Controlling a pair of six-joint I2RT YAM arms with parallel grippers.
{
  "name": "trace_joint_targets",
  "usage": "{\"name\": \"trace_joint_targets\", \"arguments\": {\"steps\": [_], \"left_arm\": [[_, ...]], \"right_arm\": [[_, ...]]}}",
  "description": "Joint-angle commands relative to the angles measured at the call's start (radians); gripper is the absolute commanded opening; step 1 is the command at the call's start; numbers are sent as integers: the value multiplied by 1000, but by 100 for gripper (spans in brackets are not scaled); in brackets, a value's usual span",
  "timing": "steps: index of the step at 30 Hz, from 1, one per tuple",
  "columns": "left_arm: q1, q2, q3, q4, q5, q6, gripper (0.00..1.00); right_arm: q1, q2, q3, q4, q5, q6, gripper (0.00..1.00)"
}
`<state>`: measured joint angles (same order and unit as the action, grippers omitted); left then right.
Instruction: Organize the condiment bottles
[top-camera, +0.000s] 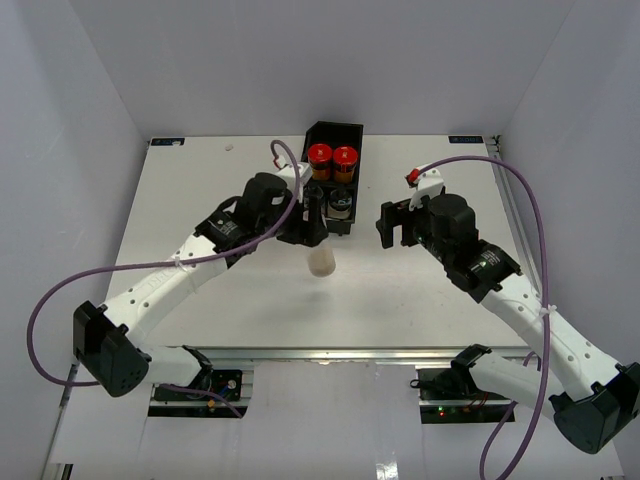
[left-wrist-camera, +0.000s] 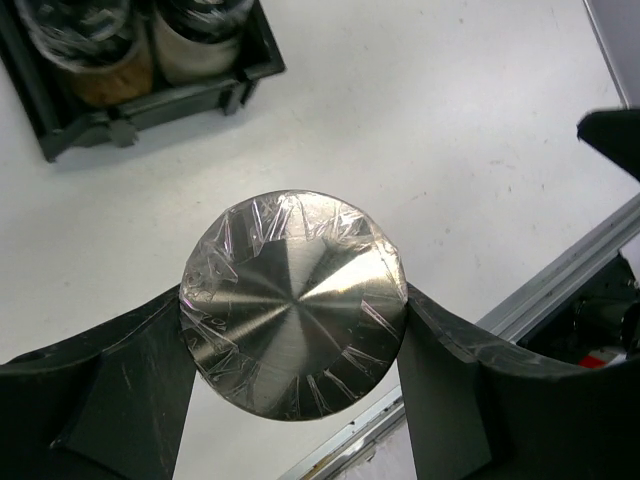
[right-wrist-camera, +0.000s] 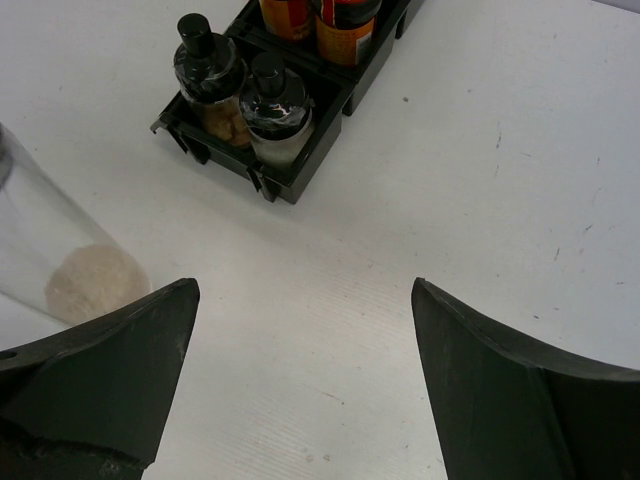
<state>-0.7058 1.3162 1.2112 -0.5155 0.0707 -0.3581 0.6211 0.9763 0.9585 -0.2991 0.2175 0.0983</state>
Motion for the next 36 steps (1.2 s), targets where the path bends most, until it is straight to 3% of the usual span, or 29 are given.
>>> {"name": "trace_joint_targets", "arguments": {"steps": [1, 6, 12, 18, 27, 36], "left_arm": [[-84, -37, -36, 246, -94, 6, 0], [-121, -13, -74, 366, -122, 28, 0], [-172, 139, -12, 406, -158, 63, 0], [-215, 317, 114, 447, -196, 99, 0], [-221, 544, 358, 442, -225, 171, 0], [-220, 777, 616, 336, -283, 237, 0]], "right_arm": [[-6, 5, 9, -6, -15, 11, 93], [-6, 0, 2, -8, 7, 17, 93], [-6, -17, 14, -26, 237, 83, 93], [-62, -27, 42, -10, 367, 168, 93], [-220, -24, 53, -5, 270, 195, 93], [-254, -69, 23, 29, 225, 151, 92]]}}
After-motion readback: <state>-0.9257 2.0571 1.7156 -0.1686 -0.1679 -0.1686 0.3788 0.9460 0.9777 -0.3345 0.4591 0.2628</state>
